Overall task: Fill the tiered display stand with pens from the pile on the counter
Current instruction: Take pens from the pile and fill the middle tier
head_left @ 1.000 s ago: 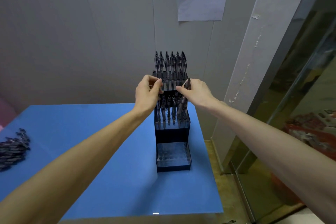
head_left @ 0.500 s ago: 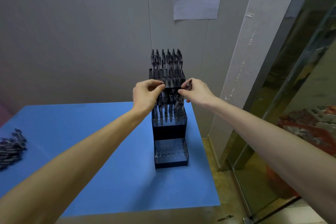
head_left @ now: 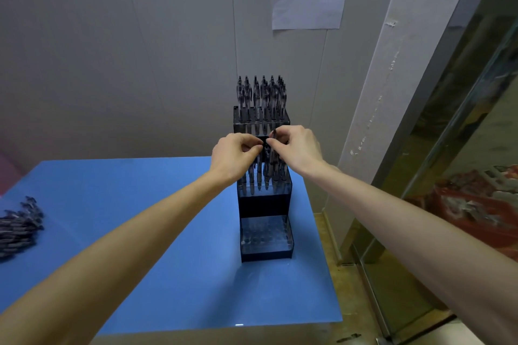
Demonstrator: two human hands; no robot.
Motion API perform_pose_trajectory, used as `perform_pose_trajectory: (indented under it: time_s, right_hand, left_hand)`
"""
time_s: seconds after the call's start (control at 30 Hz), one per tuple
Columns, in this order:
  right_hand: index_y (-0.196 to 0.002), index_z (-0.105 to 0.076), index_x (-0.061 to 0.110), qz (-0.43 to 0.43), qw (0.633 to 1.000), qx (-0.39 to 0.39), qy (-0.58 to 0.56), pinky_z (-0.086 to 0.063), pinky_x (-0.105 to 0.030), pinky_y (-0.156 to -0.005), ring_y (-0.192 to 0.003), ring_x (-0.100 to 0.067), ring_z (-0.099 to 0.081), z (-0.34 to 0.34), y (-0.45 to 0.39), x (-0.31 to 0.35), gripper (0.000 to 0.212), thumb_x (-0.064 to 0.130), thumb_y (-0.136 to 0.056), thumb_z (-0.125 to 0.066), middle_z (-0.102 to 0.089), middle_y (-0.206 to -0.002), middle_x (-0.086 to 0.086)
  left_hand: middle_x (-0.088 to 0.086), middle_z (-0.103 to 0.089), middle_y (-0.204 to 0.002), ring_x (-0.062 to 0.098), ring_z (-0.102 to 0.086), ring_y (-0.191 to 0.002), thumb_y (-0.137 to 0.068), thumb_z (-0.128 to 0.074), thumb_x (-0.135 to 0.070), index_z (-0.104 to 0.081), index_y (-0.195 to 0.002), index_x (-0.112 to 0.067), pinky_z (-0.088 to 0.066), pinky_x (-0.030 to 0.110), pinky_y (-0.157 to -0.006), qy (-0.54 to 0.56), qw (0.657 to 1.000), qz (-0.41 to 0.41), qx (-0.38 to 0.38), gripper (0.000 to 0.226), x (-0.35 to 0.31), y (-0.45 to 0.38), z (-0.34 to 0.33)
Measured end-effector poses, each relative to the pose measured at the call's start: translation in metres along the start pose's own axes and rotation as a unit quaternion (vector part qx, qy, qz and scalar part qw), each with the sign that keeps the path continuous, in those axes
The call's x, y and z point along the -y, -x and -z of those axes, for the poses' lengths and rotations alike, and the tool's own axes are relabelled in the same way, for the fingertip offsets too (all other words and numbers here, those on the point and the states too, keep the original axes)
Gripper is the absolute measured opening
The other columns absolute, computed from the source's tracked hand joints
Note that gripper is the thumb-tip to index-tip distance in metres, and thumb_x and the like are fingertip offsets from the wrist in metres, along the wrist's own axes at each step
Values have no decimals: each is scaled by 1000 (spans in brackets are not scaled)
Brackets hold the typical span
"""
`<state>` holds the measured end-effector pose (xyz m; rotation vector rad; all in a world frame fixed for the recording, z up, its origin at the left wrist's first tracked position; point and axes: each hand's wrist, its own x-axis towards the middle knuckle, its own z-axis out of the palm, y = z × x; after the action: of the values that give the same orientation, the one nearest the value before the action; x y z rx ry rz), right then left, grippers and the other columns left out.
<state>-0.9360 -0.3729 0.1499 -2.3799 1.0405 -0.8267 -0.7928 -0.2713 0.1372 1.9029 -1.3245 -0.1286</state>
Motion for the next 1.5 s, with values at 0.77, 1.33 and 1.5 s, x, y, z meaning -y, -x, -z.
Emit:
perform_pose_trajectory:
  time_s: [0.77, 1.33, 1.5]
  right_hand:
    - [-99, -78, 28, -2, 997, 23, 73, -53, -32, -73, -87, -21, -68, -8, 0, 0, 20, 44, -94, -66, -75, -89, 6]
    - [-108, -70, 20, 3, 985, 44, 170, -46, -33, -69, -89, -26, -66, -25, 18, -6, 34, 51, -95, -62, -55, -118, 2]
    - [-140, -53, 16, 50, 981, 20, 189, -47, -39, -97, -125, -24, -50, -17, 39, -19, 54, 49, -98, -57, -48, -141, -2]
  left_hand:
    - [-6, -72, -104, 23, -60, -104, -93, -67, -31, -77, -108, -31, -43, 40, -92, -181, 982, -59, 11, 18, 10, -2, -14]
    - [1, -57, -125, 24, -51, -119, -93, -69, -37, -71, -116, -21, -38, 38, -100, -191, 966, -170, -39, 28, 32, 12, -22]
    - [14, -27, -163, 33, -30, -146, -100, -56, -43, -41, -152, -15, -29, 47, -118, -252, 958, -139, -3, 61, 35, 27, -19]
